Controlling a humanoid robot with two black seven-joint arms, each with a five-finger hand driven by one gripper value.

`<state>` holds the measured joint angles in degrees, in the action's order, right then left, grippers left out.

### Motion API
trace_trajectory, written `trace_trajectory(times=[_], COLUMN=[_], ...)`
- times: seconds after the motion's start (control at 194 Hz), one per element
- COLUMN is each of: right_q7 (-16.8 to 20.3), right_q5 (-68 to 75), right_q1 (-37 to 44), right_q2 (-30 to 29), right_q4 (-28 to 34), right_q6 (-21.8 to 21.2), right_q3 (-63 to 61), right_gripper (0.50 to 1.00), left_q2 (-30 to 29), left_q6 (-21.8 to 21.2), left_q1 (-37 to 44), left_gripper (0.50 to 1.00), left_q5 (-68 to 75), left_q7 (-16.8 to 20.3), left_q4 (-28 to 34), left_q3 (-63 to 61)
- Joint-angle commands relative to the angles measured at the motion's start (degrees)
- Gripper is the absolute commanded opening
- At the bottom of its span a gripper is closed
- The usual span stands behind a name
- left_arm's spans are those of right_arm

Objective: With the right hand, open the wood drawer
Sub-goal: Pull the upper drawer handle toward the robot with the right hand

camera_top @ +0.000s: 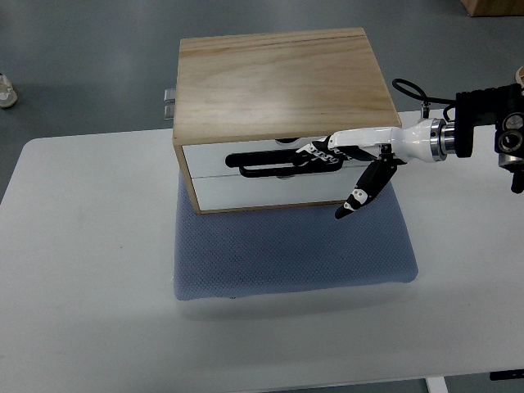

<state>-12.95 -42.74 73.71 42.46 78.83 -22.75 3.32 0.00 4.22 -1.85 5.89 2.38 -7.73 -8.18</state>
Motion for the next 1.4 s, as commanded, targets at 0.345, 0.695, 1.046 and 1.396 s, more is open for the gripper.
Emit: trace_trajectory(times=[0.345, 0.695, 1.046, 1.396], right_q7=[0.03, 2.05, 2.14, 2.14], right_q5=[0.11, 0.11, 0.11, 0.11], right_q1=[0.56, 0.91, 0.91, 1.17], right_q2=[1.13, 3.33, 4.82, 6.93], right_q4=[2.82, 9.85, 13.89, 17.23], right_q6=[-3.35, -3.71, -3.79, -4.94], right_q3=[0.02, 0.72, 0.72, 0.63], right_gripper=[0.946, 0.946, 0.946, 0.946], left_q2=[0.0, 0.0, 0.0, 0.0], left_q6=[0.0, 0.0, 0.0, 0.0], left_q1=[0.0, 0.0, 0.0, 0.0], left_gripper=[1.0, 1.0, 1.0, 1.0], left_q5=[0.0, 0.0, 0.0, 0.0], left_q7=[0.0, 0.0, 0.0, 0.0], left_q4=[0.0, 0.0, 0.0, 0.0], left_q3=[0.0, 0.0, 0.0, 0.0])
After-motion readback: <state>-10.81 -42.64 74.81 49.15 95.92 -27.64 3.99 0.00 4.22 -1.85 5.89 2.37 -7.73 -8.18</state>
